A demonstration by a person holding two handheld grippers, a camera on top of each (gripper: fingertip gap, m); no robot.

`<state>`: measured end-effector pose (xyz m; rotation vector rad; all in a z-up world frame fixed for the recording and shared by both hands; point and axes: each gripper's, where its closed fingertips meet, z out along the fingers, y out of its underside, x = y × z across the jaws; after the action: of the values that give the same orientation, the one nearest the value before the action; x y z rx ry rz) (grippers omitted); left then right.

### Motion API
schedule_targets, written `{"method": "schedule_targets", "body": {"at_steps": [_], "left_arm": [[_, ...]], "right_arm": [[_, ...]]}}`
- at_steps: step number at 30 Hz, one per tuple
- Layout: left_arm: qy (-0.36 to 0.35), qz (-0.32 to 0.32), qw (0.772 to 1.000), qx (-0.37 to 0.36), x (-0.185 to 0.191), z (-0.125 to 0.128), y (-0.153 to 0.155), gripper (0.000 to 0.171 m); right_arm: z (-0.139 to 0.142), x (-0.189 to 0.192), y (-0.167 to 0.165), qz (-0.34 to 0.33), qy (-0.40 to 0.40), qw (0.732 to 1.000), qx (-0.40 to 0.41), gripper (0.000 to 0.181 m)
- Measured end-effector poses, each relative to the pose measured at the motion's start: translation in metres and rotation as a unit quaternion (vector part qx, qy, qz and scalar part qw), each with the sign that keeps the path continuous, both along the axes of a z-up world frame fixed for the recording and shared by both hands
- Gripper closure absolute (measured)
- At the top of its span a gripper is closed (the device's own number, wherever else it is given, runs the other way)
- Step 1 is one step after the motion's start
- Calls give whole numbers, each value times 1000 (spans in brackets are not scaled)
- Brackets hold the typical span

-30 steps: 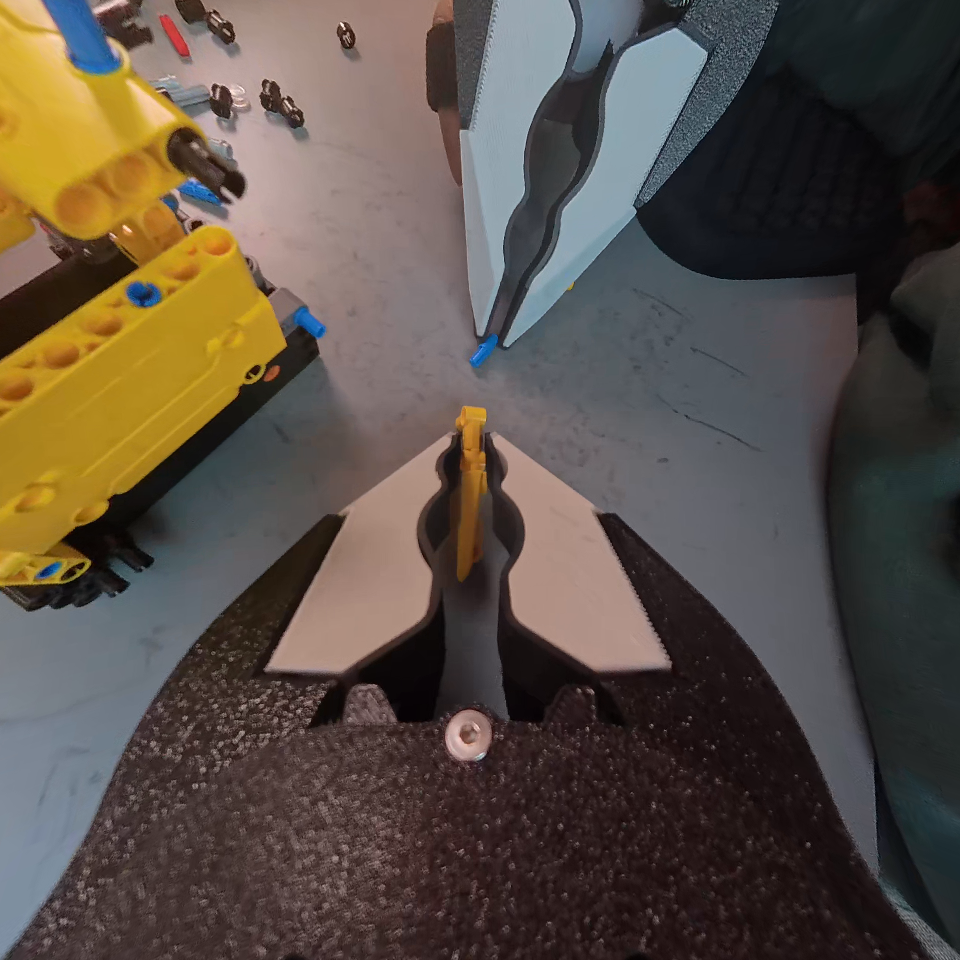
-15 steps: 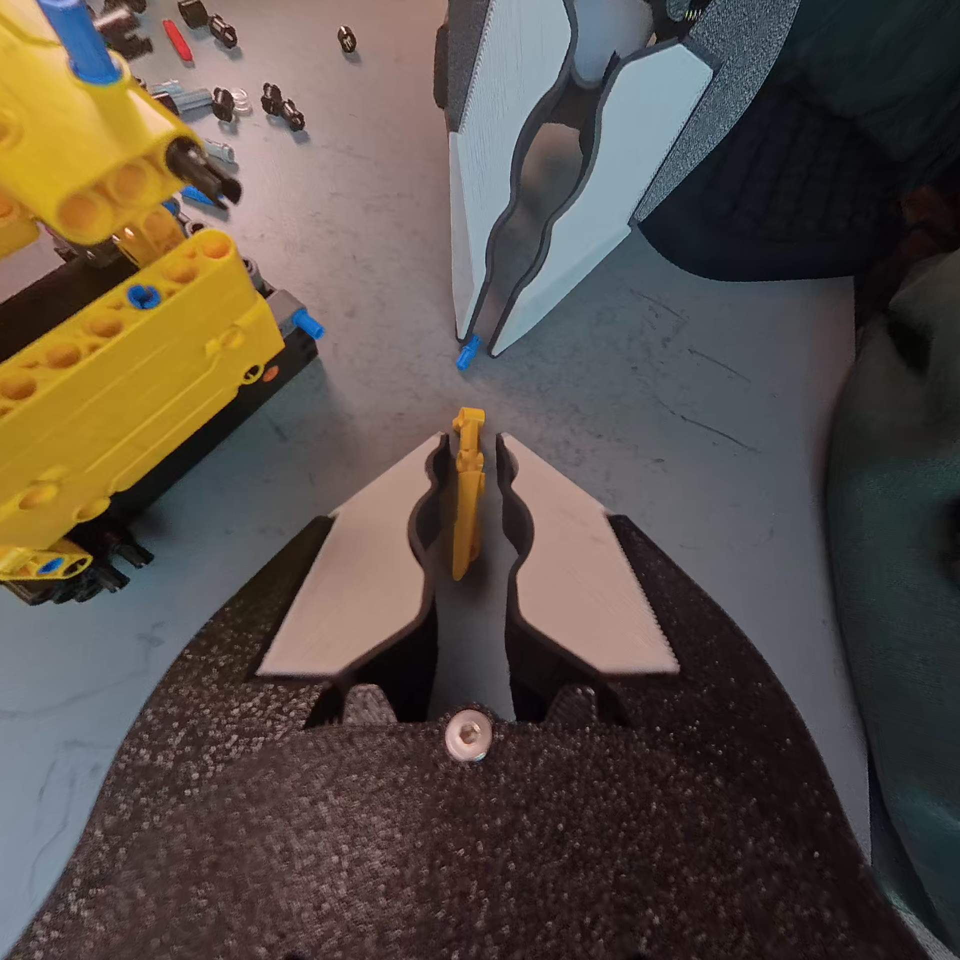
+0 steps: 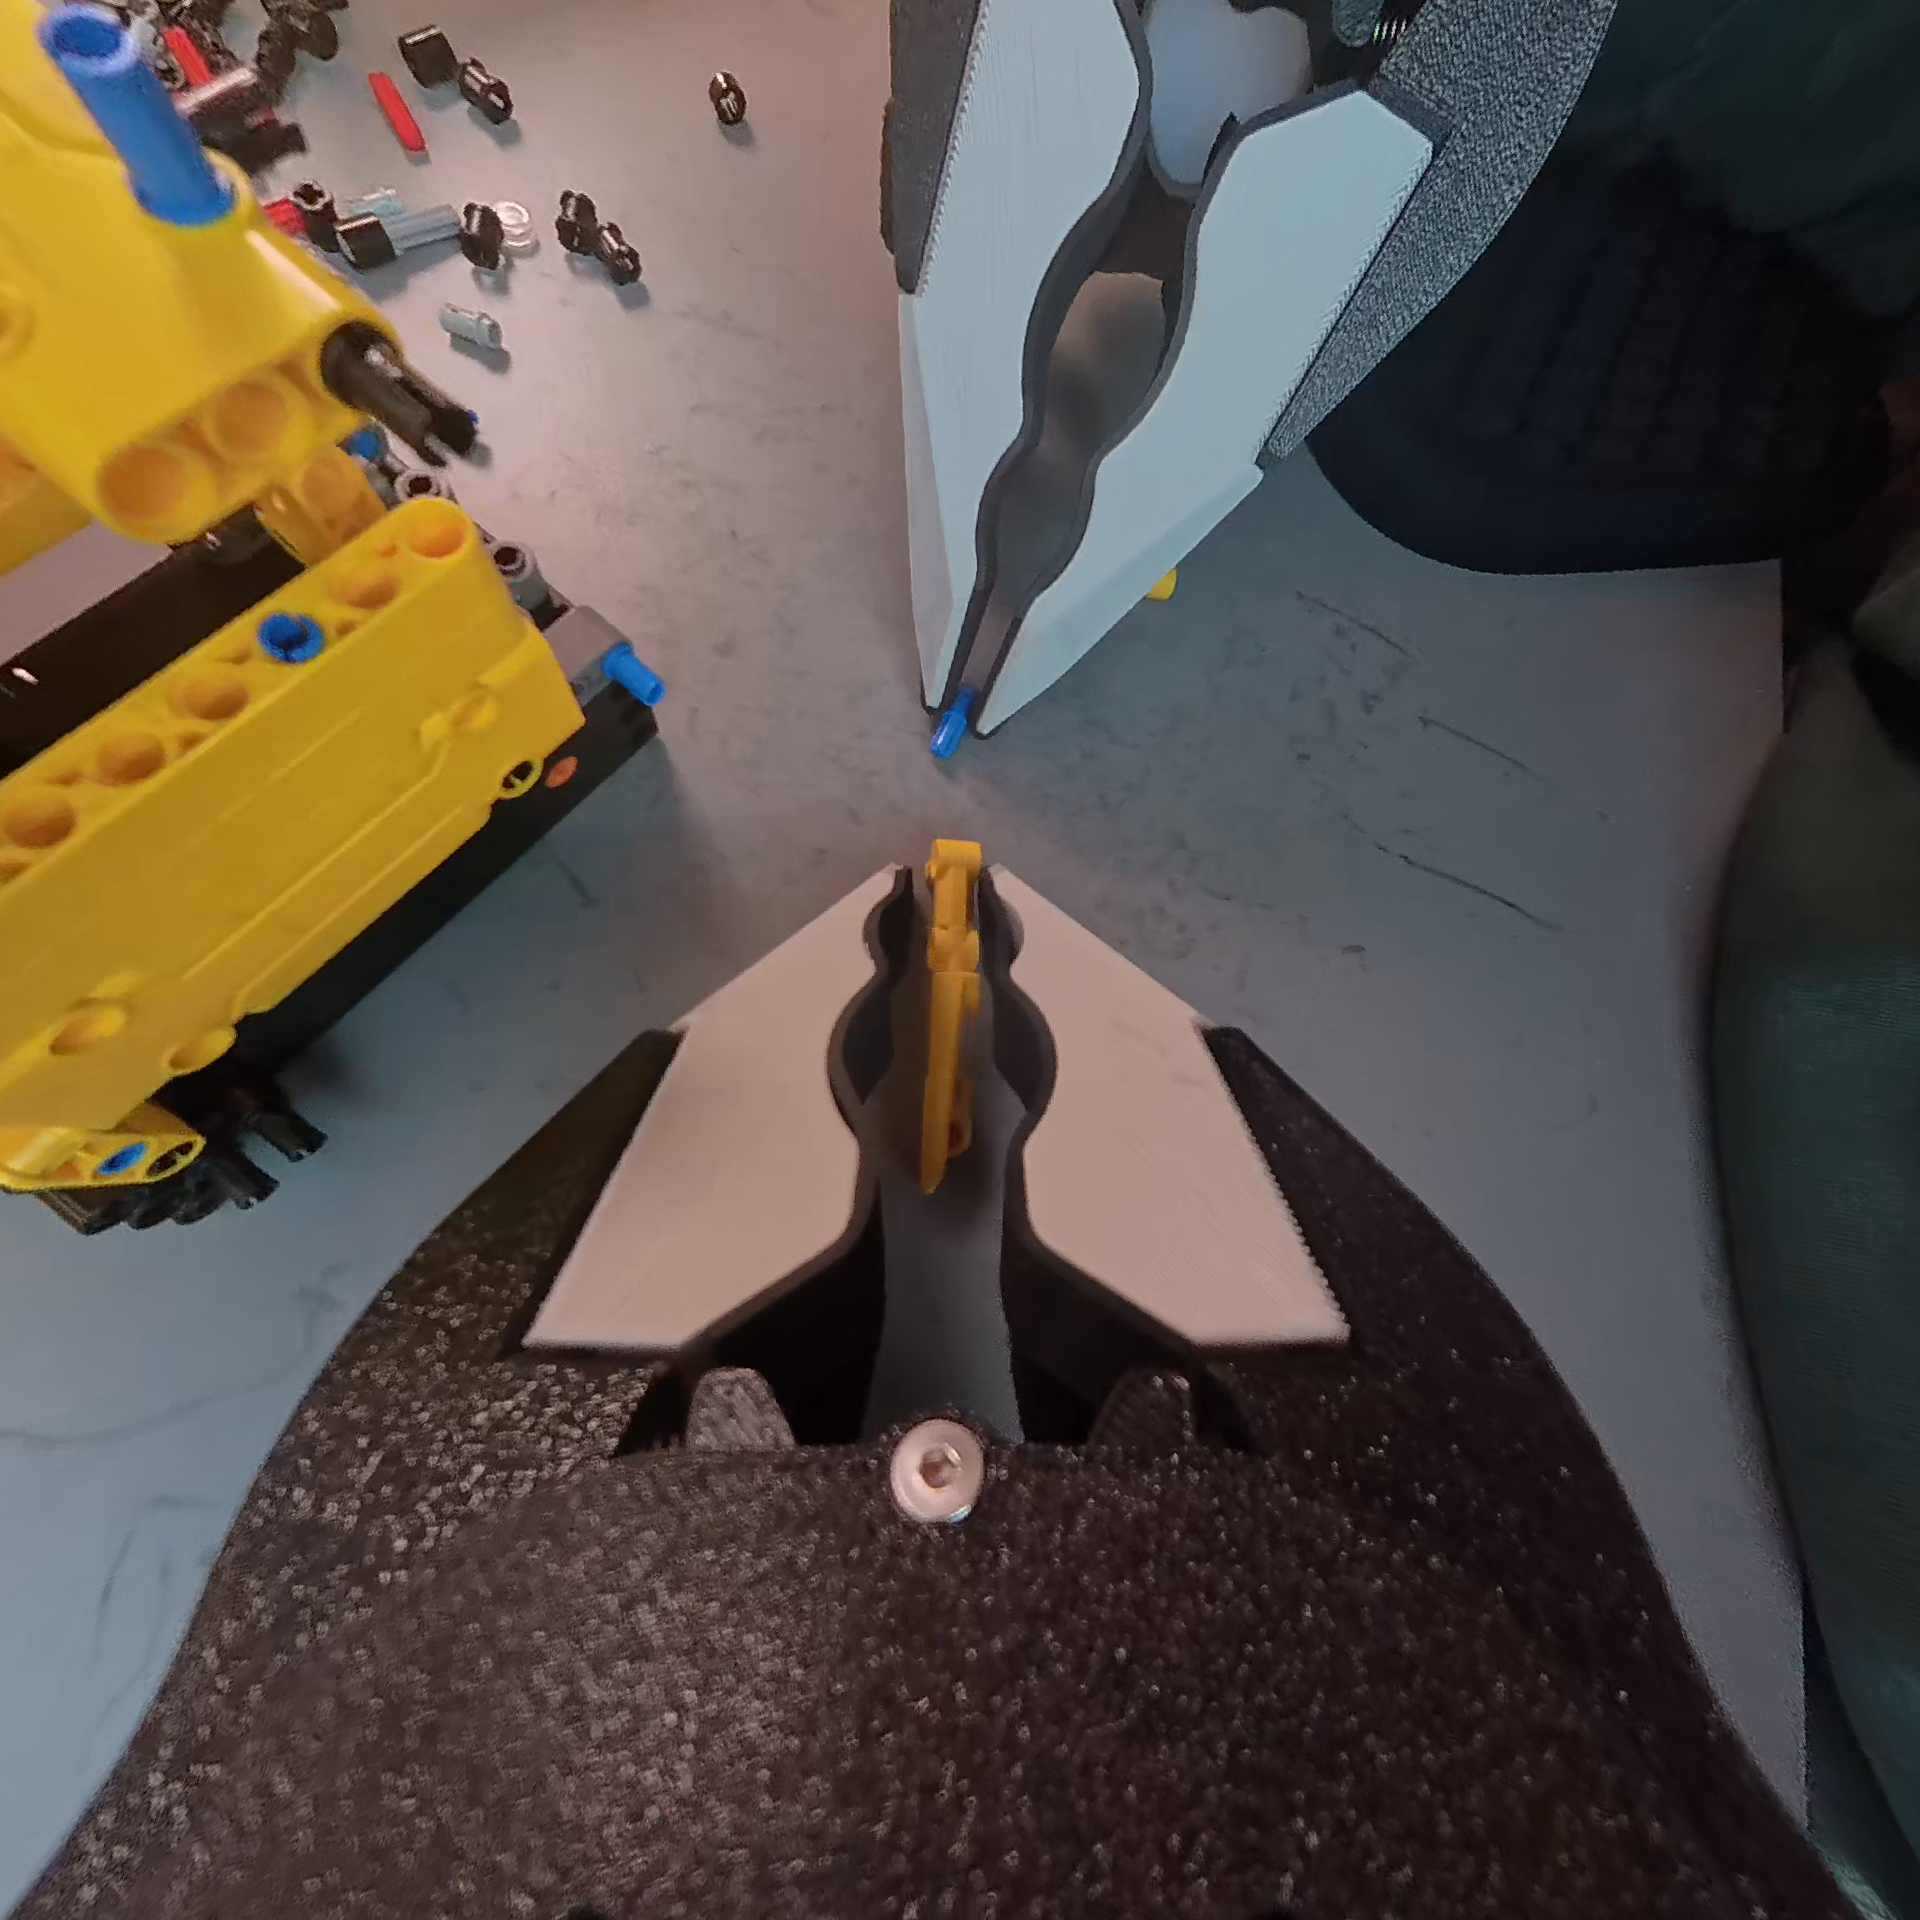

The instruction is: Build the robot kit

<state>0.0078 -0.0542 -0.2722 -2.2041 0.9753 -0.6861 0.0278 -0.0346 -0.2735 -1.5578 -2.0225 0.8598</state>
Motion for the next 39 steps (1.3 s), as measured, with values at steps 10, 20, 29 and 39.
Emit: {"method": "schedule_targets", "body": {"at_steps": [10, 20, 29, 39], "left_arm": [[-203, 1, 976, 72, 5, 78, 3, 165], [-506, -35, 862, -11, -1, 143, -6, 165], [-547, -32, 835, -60, 0, 140, -1, 165], [-516, -25, 854, -56, 3, 131, 1, 166]], "right_arm": [[58, -13, -11, 19, 161, 985, -54, 178], [136, -15, -28, -17, 278, 935, -220, 178], [132, -17, -20, -55, 274, 928, -246, 178], [125, -17, -16, -66, 257, 935, -234, 178]]}}
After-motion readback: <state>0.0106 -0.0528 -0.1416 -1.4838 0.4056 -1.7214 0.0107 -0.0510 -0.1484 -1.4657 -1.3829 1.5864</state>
